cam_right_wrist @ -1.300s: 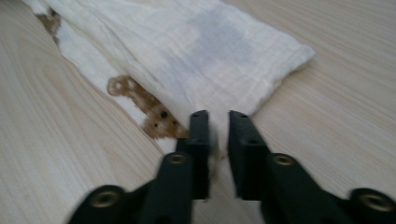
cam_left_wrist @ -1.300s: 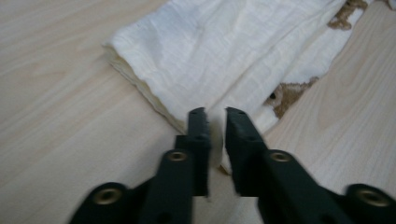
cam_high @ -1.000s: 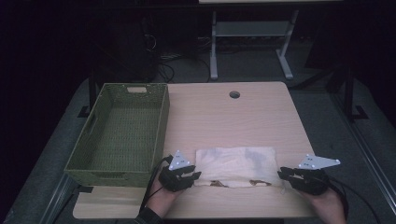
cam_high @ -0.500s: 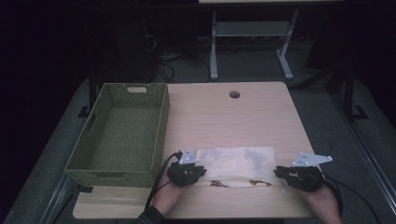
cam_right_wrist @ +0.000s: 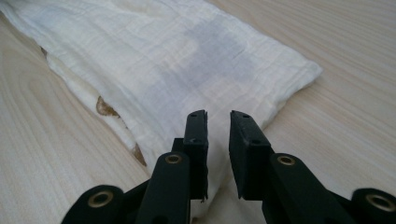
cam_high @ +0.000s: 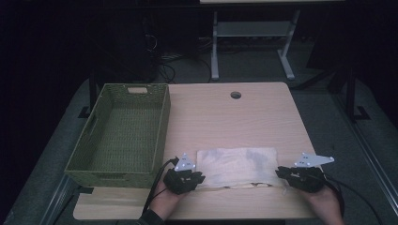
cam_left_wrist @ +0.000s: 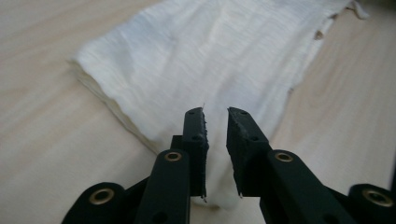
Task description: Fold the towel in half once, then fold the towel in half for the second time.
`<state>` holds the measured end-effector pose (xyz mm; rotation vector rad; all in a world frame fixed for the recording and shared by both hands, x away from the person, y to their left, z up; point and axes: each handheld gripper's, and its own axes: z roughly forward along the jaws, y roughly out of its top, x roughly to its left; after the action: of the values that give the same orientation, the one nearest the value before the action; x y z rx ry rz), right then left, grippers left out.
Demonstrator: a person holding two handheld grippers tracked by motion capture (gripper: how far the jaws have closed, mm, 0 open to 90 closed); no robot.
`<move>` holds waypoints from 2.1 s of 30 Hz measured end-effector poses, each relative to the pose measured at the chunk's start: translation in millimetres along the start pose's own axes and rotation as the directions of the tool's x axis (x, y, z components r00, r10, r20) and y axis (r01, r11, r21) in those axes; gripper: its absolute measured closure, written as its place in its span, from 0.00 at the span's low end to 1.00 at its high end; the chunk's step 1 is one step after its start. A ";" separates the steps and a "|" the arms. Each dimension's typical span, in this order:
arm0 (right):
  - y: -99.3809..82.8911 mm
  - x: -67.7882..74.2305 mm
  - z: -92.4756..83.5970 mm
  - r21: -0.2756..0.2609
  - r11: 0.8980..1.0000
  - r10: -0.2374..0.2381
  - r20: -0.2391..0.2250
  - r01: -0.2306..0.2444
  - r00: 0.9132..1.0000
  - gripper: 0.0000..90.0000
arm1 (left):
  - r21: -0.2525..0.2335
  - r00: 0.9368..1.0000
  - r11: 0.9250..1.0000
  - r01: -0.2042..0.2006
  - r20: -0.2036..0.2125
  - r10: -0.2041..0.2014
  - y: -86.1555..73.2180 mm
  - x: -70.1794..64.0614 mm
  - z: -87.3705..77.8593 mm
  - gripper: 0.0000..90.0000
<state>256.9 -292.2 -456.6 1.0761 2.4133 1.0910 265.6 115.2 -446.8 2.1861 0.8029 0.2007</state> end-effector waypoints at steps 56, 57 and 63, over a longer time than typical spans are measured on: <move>46.2 -65.7 54.7 0.033 0.997 0.061 0.086 -0.064 0.994 0.97 | -0.037 0.974 0.999 0.036 -0.220 -0.043 39.7 62.5 47.1 0.98; 48.2 -66.5 51.6 0.021 0.997 0.068 0.091 -0.070 0.994 0.97 | -0.037 0.974 0.999 0.036 -0.220 -0.043 39.7 62.5 47.1 0.98; 67.2 -75.7 35.0 -0.073 0.995 0.075 0.111 -0.067 0.991 0.97 | -0.152 0.961 0.988 0.006 -0.271 -0.047 61.4 66.0 28.8 0.98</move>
<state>361.3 -299.6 -434.3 1.1762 2.2485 1.0960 358.2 106.9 -429.4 2.0293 0.9373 0.5430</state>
